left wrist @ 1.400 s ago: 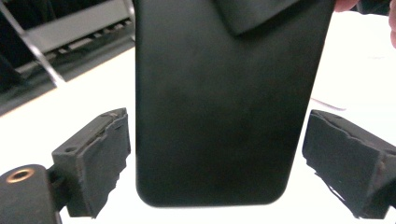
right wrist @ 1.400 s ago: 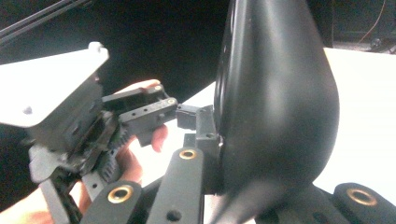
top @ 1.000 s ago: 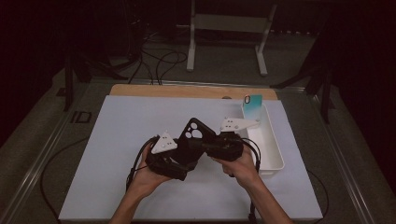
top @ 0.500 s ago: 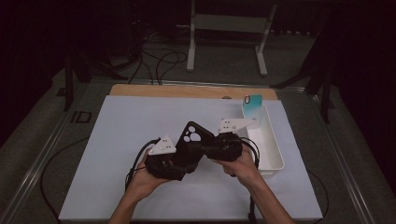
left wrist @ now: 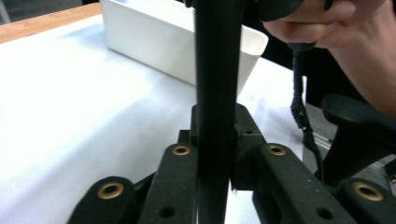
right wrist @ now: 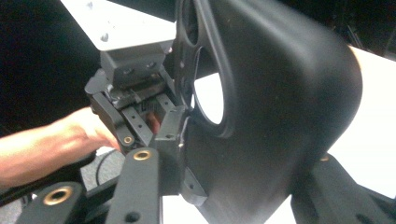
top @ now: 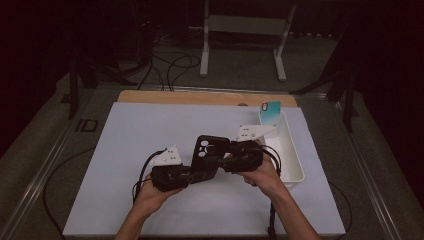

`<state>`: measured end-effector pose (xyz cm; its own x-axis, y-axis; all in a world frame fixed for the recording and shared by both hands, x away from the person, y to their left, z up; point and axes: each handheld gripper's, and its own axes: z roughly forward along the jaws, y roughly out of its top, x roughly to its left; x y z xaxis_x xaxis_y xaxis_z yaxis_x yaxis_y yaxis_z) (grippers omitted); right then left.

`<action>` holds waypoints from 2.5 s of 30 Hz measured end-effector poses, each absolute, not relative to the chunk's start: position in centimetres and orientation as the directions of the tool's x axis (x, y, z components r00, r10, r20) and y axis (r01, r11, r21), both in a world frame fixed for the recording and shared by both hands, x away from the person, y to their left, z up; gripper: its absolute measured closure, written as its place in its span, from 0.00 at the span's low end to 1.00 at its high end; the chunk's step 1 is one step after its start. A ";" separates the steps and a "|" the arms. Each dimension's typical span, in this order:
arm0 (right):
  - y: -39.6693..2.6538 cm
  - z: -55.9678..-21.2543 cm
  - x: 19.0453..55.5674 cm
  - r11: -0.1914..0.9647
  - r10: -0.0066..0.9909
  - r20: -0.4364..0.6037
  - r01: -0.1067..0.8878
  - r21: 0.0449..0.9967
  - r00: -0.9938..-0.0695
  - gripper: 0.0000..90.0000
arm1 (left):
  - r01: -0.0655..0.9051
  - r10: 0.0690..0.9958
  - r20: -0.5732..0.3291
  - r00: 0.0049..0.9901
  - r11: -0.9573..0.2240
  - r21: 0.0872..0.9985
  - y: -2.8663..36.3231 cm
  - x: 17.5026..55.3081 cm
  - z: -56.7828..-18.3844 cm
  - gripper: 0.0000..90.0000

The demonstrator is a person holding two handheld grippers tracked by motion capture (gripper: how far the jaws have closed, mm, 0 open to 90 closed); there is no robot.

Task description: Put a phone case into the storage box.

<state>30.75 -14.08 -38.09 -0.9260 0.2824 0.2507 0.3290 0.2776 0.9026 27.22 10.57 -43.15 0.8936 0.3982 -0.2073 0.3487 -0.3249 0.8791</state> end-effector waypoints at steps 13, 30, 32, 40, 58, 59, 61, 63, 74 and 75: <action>-13.1 -38.0 30.1 0.281 0.380 0.187 0.305 0.910 -0.906 0.31 | 0.328 0.435 -0.173 0.884 -0.312 0.892 10.1 26.9 -43.1 0.94; -13.2 -37.5 29.7 0.223 0.541 0.196 0.364 0.904 -0.818 0.20 | 0.354 0.536 -0.170 0.827 -0.259 0.899 11.1 27.3 -43.6 0.94; -13.0 -37.4 29.8 0.212 0.547 0.210 0.377 0.902 -0.810 0.20 | 0.357 0.538 -0.173 0.825 -0.258 0.898 11.0 27.3 -43.6 0.94; -11.9 -37.3 30.0 0.167 0.583 0.260 0.426 0.889 -0.770 0.16 | 0.357 0.549 -0.166 0.819 -0.262 0.897 10.5 27.1 -43.9 0.94; -10.5 -37.6 30.4 0.125 0.629 0.284 0.454 0.882 -0.724 0.11 | 0.355 0.583 -0.157 0.797 -0.242 0.903 9.3 26.7 -44.3 0.94; -10.5 -37.6 30.5 0.130 0.629 0.278 0.450 0.883 -0.726 0.12 | 0.356 0.582 -0.158 0.798 -0.243 0.902 9.2 26.7 -44.3 0.94; -10.5 -37.6 30.5 0.134 0.635 0.269 0.447 0.885 -0.724 0.13 | 0.357 0.581 -0.159 0.798 -0.243 0.902 9.1 26.7 -44.3 0.94; -10.4 -37.7 30.4 0.137 0.641 0.262 0.443 0.886 -0.722 0.14 | 0.354 0.581 -0.154 0.799 -0.248 0.902 9.1 26.8 -44.4 0.94; -10.4 -37.5 30.2 0.139 0.642 0.247 0.427 0.894 -0.726 0.15 | 0.331 0.573 -0.139 0.808 -0.246 0.911 9.4 26.6 -44.2 0.65; -10.5 -37.5 30.3 0.138 0.645 0.246 0.427 0.893 -0.723 0.15 | 0.331 0.574 -0.140 0.807 -0.243 0.912 9.5 26.5 -44.2 0.60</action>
<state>30.25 -10.48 -37.50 -0.7232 0.6453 0.2461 0.4273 0.1382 0.8935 26.54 9.48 -44.19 0.8070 0.5737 -0.1404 0.3311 -0.2426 0.9119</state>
